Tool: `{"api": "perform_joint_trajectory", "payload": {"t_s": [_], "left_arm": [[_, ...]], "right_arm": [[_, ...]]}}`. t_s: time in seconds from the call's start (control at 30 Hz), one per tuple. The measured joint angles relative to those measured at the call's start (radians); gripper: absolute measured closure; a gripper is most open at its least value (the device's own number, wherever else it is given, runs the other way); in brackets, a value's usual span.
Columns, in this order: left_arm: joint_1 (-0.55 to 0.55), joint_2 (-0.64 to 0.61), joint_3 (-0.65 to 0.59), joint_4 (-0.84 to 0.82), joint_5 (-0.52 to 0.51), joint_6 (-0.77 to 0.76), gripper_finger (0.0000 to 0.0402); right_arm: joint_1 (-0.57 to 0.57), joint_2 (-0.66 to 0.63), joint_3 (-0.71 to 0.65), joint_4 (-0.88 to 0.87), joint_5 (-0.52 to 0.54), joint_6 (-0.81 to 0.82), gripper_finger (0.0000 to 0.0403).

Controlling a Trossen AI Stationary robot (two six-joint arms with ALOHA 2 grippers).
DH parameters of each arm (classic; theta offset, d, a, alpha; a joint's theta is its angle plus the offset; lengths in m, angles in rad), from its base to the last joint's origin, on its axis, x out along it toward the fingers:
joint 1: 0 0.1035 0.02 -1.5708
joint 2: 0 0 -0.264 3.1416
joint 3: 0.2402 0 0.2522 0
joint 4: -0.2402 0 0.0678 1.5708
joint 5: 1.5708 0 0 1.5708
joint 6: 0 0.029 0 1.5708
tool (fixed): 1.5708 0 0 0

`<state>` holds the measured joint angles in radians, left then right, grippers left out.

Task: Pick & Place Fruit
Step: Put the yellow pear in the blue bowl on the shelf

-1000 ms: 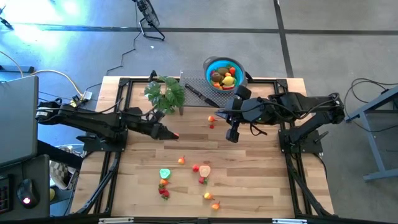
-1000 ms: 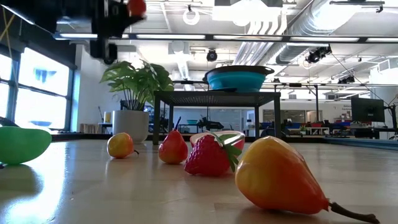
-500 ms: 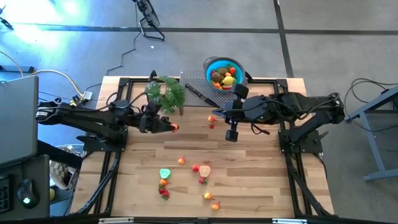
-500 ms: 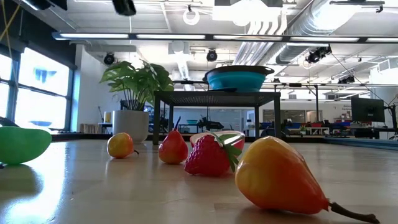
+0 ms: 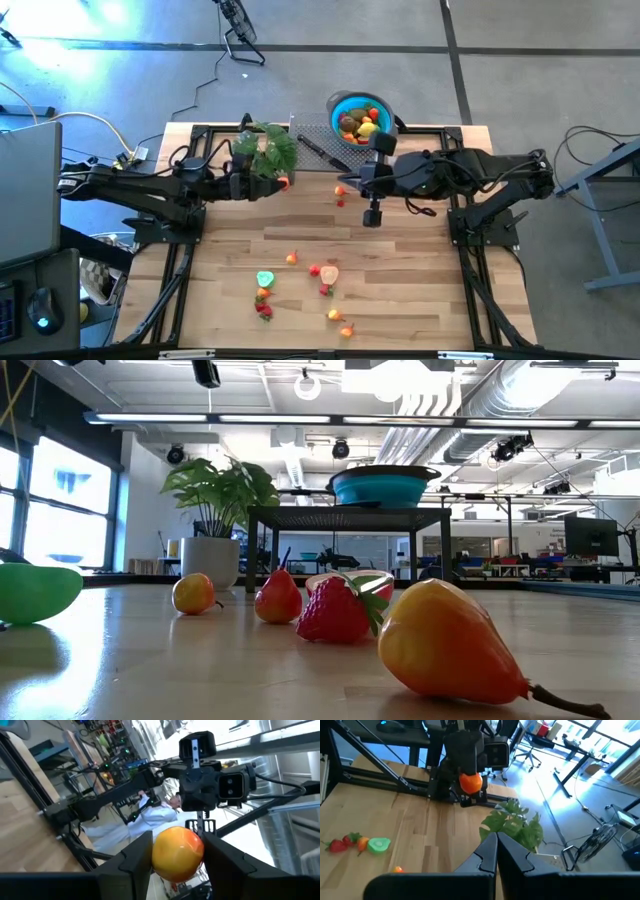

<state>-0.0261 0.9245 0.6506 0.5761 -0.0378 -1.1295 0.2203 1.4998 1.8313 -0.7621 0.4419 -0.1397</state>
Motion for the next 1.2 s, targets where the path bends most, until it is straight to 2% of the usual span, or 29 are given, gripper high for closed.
{"api": "perform_joint_trajectory", "payload": {"t_s": [0.37,0.5,0.6,0.87,0.97,1.07,1.2], "left_arm": [[0.0,0.0,0.0,0.006,-0.026,0.039,0.0247],[0.0,0.0,0.0,0.007,-0.05,0.052,0.0247],[0.0,0.0,0.0,0.007,-0.072,0.052,0.0247],[0.0,0.0,0.0,0.01,-0.089,0.057,0.0247],[0.0,0.0,0.0,0.013,-0.088,0.07,0.0247],[0.0,0.0,0.0,0.017,-0.088,0.077,0.0247],[0.0,0.0,0.0,0.019,-0.084,0.078,0.0247]], "right_arm": [[-0.011,0.016,-0.002,0.095,0.002,-0.049,0.0399],[-0.024,0.014,-0.002,0.118,0.002,-0.049,0.0381],[-0.026,0.014,-0.002,0.117,-0.012,-0.049,0.0346],[-0.034,0.06,0.0,0.155,-0.117,-0.035,0.0202],[-0.039,0.082,-0.001,0.16,-0.135,-0.025,0.016],[-0.045,0.099,0.0,0.168,-0.131,0.008,0.0133],[-0.045,0.131,0.0,0.171,-0.13,0.037,0.0118]]}}
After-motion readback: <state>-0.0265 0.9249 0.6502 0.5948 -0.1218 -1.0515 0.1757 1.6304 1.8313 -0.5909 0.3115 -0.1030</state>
